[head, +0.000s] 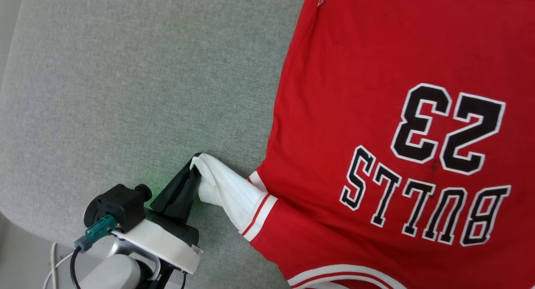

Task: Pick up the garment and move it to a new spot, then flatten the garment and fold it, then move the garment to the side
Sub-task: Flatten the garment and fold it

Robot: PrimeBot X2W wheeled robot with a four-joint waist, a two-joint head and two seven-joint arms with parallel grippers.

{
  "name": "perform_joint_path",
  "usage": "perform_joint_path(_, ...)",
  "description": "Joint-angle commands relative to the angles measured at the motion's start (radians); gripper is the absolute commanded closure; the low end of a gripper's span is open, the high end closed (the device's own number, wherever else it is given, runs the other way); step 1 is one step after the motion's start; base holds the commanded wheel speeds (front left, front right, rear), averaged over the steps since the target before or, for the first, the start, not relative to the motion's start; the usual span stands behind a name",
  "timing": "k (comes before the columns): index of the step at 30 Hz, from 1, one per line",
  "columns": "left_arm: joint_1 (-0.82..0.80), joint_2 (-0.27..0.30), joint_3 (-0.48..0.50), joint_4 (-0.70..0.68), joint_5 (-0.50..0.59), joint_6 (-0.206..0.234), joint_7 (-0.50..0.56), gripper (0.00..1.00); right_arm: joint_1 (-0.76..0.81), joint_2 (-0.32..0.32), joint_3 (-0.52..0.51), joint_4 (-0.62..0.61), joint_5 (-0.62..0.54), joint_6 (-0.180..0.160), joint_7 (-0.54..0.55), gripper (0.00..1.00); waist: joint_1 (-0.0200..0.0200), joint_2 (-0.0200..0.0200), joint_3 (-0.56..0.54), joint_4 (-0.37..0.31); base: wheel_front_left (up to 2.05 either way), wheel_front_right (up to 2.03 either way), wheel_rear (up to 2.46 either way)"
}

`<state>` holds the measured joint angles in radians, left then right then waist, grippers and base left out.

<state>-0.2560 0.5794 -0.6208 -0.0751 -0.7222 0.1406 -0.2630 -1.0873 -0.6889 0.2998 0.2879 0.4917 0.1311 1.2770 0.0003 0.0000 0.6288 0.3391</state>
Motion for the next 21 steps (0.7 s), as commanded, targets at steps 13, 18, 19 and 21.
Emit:
perform_joint_path(13,0.011,-0.055,0.047,0.022,0.038,-0.048,-0.002,1.0,0.037,-0.013,0.045,0.041,0.006,-0.001,-0.039,1.0,-0.0003,0.0,-0.012,0.014,0.0,0.0,0.0)
perform_joint_path(18,0.068,-0.031,0.061,0.028,0.045,-0.026,-0.002,1.0,0.068,-0.02,0.098,0.003,0.081,-0.001,-0.145,1.0,-0.0003,0.0,-0.149,-0.035,0.0,0.0,0.0)
perform_joint_path(19,0.08,-0.025,0.065,0.027,0.039,-0.021,-0.002,1.0,0.087,-0.031,0.114,-0.007,0.097,-0.001,-0.152,1.0,-0.0003,0.0,-0.169,-0.046,0.0,0.0,0.0)
perform_joint_path(21,0.102,-0.011,0.07,0.02,0.037,-0.009,0.0,1.0,0.117,-0.064,0.148,-0.035,0.122,-0.001,-0.168,1.0,-0.0003,0.0,-0.211,-0.066,0.0,0.0,0.0)
